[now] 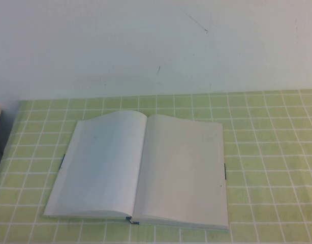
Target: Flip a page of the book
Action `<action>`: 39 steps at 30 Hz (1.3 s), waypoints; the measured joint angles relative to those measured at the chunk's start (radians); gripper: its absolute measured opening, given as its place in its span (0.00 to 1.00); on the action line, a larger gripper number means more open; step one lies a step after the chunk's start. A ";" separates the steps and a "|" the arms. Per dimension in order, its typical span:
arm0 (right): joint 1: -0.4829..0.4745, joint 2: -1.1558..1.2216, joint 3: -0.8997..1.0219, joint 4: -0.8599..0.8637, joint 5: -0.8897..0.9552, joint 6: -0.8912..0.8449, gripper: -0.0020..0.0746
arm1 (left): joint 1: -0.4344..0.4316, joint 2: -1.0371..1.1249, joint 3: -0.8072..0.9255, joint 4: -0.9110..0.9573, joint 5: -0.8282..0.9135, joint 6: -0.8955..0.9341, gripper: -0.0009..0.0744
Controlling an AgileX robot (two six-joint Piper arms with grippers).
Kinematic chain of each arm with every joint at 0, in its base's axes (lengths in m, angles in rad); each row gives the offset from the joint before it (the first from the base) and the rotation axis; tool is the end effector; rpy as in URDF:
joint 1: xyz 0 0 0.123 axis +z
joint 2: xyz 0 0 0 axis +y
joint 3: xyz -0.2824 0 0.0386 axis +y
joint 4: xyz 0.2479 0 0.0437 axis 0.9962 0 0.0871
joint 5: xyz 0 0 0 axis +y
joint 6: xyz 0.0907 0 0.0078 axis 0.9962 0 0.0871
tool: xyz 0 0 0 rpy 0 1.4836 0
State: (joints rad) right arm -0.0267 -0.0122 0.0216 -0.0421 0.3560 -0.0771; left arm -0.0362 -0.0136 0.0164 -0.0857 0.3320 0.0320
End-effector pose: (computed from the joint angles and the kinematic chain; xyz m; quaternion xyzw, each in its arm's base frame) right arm 0.0529 -0.0028 0.1744 -0.0314 0.7976 -0.0489 0.6004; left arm 0.0532 -0.0045 0.1784 0.0035 0.7886 -0.0372 0.6137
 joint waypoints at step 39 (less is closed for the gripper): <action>0.000 0.000 0.000 0.000 0.000 0.000 0.02 | 0.057 0.006 0.005 -0.021 -0.039 0.000 0.01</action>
State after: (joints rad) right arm -0.0267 -0.0122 0.0216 -0.0421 0.3560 -0.0771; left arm 0.0212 -0.0074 0.0216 -0.1064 0.2926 0.0320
